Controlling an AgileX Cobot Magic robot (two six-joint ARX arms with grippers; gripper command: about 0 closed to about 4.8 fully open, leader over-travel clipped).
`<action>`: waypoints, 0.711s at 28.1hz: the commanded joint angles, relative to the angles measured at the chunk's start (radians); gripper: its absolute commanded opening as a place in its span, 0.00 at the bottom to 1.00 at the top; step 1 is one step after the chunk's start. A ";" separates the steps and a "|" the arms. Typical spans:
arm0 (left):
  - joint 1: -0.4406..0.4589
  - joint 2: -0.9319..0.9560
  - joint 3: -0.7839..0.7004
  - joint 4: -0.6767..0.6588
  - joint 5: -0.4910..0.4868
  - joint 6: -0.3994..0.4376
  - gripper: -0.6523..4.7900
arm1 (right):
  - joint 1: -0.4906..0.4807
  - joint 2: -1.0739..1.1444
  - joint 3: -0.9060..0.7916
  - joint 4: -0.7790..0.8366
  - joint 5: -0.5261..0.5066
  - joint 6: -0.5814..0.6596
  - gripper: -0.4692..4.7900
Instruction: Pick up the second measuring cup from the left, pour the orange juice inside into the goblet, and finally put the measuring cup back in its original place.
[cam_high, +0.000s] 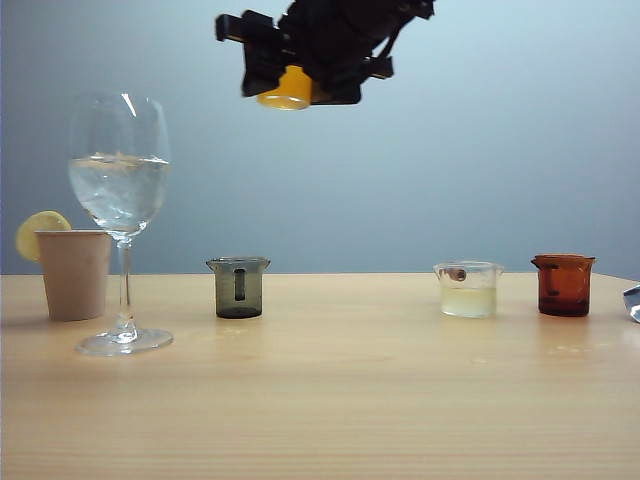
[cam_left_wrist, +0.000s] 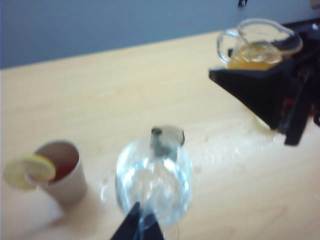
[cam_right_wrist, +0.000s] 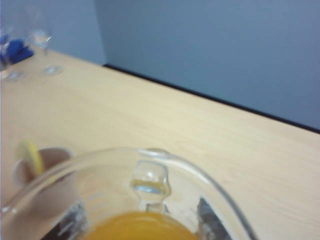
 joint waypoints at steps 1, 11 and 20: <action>0.000 -0.070 0.005 -0.092 -0.005 -0.007 0.11 | 0.019 -0.009 0.049 -0.041 -0.024 -0.011 0.46; 0.000 -0.183 0.003 -0.214 -0.045 -0.039 0.11 | 0.042 0.002 0.077 -0.018 -0.064 -0.037 0.46; 0.000 -0.168 -0.003 -0.211 -0.045 -0.040 0.11 | 0.048 0.137 0.231 -0.042 -0.076 -0.114 0.46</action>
